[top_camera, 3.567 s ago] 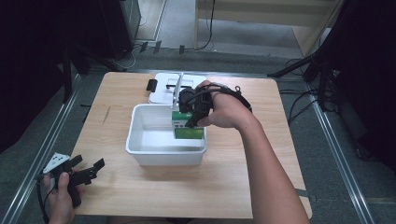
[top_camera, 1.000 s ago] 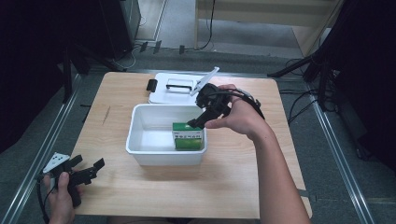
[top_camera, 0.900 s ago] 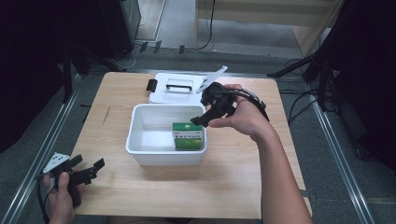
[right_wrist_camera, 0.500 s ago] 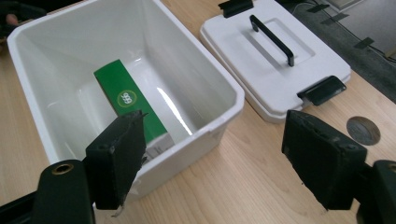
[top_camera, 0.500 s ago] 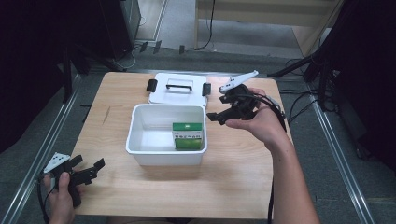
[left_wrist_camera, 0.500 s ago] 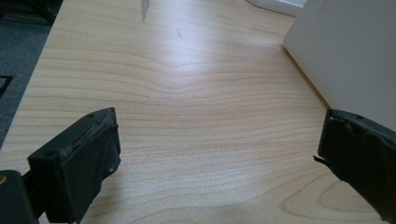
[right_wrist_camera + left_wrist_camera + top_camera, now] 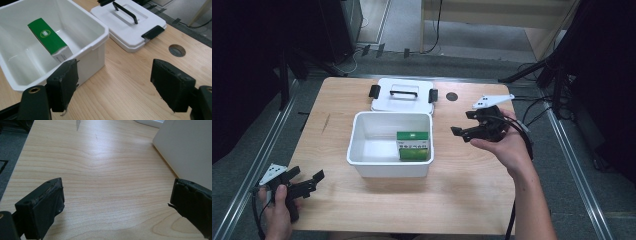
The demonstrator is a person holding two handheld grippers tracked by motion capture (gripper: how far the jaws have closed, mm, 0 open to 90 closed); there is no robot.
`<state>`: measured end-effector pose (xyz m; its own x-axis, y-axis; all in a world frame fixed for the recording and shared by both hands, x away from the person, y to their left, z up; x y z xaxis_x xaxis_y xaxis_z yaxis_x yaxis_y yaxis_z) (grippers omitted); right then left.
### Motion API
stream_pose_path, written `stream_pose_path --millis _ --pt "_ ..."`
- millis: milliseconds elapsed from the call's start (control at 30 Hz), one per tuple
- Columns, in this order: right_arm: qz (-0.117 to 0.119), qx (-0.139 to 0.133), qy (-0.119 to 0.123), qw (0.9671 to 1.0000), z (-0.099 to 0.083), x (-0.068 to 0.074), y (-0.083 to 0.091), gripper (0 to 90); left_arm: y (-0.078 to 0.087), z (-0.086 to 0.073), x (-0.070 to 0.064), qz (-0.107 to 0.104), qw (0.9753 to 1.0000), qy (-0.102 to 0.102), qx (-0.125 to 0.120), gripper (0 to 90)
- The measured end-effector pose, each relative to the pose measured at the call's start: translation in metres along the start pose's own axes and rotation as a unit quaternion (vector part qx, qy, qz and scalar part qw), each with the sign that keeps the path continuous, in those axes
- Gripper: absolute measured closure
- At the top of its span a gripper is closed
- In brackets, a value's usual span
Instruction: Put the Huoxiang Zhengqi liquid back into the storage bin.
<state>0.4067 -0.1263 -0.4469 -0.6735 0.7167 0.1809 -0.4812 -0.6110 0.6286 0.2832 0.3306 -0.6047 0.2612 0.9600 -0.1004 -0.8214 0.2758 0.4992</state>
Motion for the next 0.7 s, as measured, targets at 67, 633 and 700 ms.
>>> stream_pose_path --millis 67,633,700 --pt "-0.004 -0.009 -0.011 0.9999 -0.007 -0.006 0.003 23.3 0.0 0.0 0.0 0.001 1.0 0.0 0.0 0.0" --pt "-0.038 -0.072 -0.07 0.9942 -0.066 -0.051 0.022 20.3 0.0 -0.001 0.0 0.004 1.0 -0.003 0.005 0.0" --pt "-0.05 -0.08 -0.075 0.9928 -0.072 -0.057 0.024 20.5 0.0 -0.001 0.0 0.004 1.0 -0.002 0.005 0.0"
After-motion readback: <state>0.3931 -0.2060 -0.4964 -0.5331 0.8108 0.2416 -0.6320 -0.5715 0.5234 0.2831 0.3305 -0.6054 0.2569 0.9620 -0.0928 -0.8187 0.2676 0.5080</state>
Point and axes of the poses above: each handheld gripper's, and its own axes: y roughly backward along the jaws, z roughly out of its top, x roughly to its left, the point moved 10 cm from there along -y, roughly forward along the jaws, and after that the axes turned 12 degrees about -y, right-handed, at the moved point
